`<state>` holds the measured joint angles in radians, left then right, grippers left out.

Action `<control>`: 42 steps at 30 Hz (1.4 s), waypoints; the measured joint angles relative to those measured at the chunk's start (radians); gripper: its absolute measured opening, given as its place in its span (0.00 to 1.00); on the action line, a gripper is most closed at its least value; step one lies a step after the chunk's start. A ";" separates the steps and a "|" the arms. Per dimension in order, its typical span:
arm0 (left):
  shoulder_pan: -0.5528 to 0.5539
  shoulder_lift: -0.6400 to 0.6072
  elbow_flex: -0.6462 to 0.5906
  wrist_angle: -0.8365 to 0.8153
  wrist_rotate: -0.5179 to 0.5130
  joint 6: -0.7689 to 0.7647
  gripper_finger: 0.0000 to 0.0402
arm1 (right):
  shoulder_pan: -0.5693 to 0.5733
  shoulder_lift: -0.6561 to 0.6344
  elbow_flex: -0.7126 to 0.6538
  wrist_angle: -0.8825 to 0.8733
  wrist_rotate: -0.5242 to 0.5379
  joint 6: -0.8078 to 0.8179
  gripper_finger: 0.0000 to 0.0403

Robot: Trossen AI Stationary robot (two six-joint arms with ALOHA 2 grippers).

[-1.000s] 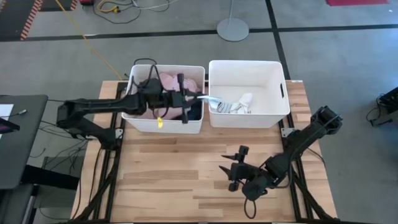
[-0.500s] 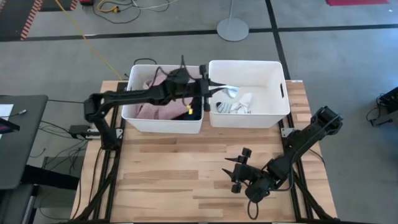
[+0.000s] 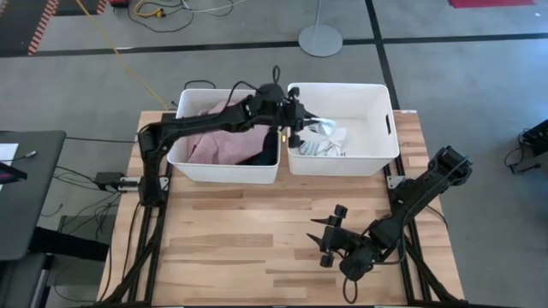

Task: Sort clothes
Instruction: Put the blue striped sock into the right white laundry bin, then return to Home Position

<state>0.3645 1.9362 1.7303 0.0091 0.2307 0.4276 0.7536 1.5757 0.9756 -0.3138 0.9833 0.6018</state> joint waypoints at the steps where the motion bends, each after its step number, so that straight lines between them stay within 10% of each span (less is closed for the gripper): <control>1: 0.003 0.000 0.004 -0.014 0.006 -0.008 0.10 | 0.000 0.000 0.000 0.000 0.000 0.000 0.55; 16: 0.019 -0.008 0.006 -0.040 0.152 -0.107 0.45 | 0.003 0.000 0.000 0.008 0.001 0.008 0.55; 42: -0.189 -0.337 0.000 -0.631 -0.005 0.128 0.46 | 0.012 -0.087 0.001 0.093 0.015 -0.304 0.55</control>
<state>0.1756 1.5995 1.7306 -0.6220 0.2256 0.5559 0.7654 1.4885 0.9768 -0.2205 0.9985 0.2979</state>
